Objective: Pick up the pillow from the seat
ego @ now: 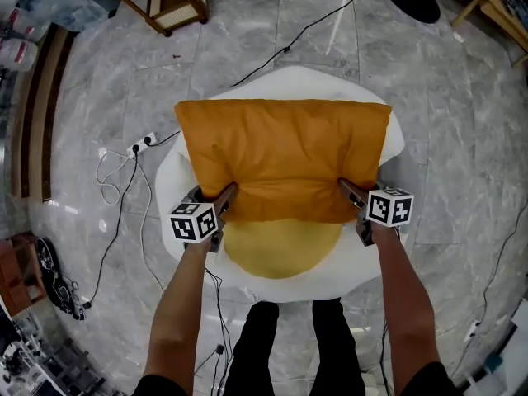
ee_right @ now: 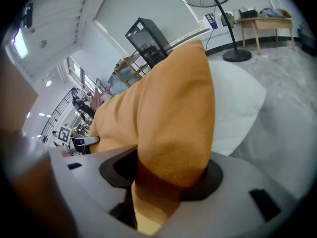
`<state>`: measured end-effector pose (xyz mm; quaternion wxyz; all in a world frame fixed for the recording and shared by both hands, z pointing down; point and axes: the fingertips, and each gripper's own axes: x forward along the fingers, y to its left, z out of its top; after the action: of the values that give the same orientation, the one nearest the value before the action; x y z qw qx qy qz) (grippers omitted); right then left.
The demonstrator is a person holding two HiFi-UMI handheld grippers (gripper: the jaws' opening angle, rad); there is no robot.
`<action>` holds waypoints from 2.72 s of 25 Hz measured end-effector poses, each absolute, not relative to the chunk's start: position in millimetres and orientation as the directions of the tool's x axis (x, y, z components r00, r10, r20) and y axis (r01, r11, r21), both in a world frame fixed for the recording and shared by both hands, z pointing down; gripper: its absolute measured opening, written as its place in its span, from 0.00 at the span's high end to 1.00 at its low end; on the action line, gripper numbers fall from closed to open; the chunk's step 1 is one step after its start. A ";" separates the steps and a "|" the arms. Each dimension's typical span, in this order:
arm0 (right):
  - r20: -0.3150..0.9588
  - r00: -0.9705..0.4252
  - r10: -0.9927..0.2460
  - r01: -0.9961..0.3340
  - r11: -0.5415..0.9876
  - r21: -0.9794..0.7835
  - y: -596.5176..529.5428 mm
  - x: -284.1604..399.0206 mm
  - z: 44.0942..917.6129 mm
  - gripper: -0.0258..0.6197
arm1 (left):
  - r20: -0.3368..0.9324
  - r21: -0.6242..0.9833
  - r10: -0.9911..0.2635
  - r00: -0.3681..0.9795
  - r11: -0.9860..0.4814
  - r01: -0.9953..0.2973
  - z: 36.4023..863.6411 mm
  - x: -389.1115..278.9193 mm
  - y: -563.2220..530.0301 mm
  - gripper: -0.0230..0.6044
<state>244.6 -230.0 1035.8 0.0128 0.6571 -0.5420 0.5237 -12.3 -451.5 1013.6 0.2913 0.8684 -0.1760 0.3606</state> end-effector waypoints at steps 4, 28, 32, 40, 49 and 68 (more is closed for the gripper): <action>0.684 -0.098 -0.723 -0.734 -0.412 -0.540 -222.1 239.0 1002.2 0.62 | 0.714 0.366 -0.125 0.689 -0.772 -0.520 981.9 -17.3 -442.1 0.54; 0.430 0.132 -0.893 -0.883 -0.303 -0.357 -176.2 219.6 619.5 0.61 | 0.428 0.270 -0.290 0.856 -0.862 -0.428 610.2 -32.1 -388.0 0.57; 0.391 0.167 -0.905 -0.904 -0.299 -0.307 -169.5 207.4 563.0 0.62 | 0.374 0.281 -0.304 0.876 -0.863 -0.419 560.1 -40.4 -367.6 0.58; 0.313 0.229 -0.922 -0.925 -0.307 -0.226 -158.1 198.7 466.6 0.62 | 0.283 0.267 -0.325 0.902 -0.877 -0.400 473.4 -46.1 -352.6 0.58; 0.202 0.280 -0.938 -0.938 -0.312 -0.149 -155.8 197.7 385.4 0.62 | 0.176 0.176 -0.329 0.928 -0.917 -0.358 381.2 -37.8 -350.2 0.59; 0.039 0.346 -0.937 -0.935 -0.348 -0.070 -152.6 196.8 302.9 0.64 | 0.035 0.111 -0.341 0.939 -0.933 -0.343 304.2 -31.7 -351.0 0.58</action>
<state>196.8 -152.6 302.9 -0.0175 0.8201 -0.5708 0.0361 -31.7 -351.0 304.2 0.0578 0.9831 -0.1738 0.0077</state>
